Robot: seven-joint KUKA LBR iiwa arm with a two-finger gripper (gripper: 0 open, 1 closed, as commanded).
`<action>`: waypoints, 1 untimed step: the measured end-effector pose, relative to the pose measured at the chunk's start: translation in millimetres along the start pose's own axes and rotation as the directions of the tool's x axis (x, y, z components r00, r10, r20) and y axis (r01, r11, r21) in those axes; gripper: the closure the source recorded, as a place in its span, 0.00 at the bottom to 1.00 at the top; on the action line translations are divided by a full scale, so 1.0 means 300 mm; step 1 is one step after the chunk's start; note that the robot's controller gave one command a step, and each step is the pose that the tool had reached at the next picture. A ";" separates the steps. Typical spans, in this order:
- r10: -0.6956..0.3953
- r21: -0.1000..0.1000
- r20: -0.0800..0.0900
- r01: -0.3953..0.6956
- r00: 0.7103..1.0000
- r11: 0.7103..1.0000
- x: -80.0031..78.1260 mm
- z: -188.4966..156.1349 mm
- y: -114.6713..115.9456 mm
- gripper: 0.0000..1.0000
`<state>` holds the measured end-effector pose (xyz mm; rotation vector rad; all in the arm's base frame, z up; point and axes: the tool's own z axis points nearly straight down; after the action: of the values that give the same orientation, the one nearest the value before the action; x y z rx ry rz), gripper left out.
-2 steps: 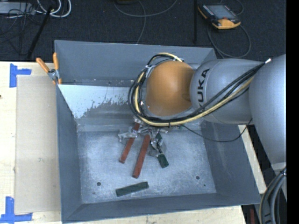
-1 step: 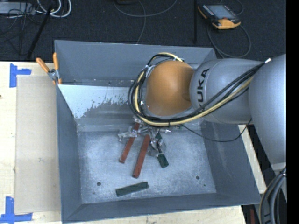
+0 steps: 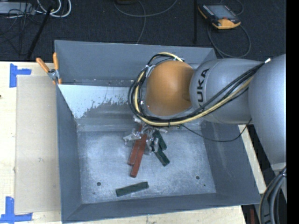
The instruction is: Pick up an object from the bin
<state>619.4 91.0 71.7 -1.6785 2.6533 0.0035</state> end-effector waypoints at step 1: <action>0.004 0.006 0.002 -0.004 1.000 1.000 -0.007 -0.220 -0.002 1.00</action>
Offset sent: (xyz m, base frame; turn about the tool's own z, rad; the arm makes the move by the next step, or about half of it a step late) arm -0.0001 0.0000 0.0622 0.0000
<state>620.8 92.4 137.5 -1.6701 2.6526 -0.0030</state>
